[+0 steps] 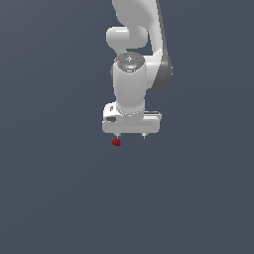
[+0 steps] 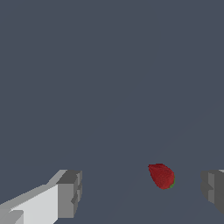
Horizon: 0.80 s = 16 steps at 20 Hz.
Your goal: Pick up the object and move it to a goal position.
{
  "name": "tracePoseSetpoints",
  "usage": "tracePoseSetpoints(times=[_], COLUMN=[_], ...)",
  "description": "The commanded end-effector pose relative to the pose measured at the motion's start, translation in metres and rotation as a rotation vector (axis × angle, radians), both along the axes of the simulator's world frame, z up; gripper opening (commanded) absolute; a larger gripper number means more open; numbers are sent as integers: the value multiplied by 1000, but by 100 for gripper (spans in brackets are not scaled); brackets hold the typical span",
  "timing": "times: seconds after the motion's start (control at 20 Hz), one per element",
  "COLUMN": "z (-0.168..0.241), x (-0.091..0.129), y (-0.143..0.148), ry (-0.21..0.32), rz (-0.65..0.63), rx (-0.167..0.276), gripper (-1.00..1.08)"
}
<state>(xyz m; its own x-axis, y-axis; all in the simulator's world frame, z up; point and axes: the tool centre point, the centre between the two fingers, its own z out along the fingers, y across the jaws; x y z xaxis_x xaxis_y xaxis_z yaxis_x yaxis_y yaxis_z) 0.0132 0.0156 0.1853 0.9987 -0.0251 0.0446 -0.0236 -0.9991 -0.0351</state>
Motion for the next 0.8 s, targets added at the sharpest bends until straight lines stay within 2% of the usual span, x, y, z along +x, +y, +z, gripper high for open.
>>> tracePoseSetpoints(times=[0.0, 0.45, 0.75], z=[0, 8, 5], x=[0, -4, -5], y=[0, -19, -20], ry=[0, -11, -10], rz=[0, -33, -26], rx=[0, -5, -6], gripper=[100, 100, 100])
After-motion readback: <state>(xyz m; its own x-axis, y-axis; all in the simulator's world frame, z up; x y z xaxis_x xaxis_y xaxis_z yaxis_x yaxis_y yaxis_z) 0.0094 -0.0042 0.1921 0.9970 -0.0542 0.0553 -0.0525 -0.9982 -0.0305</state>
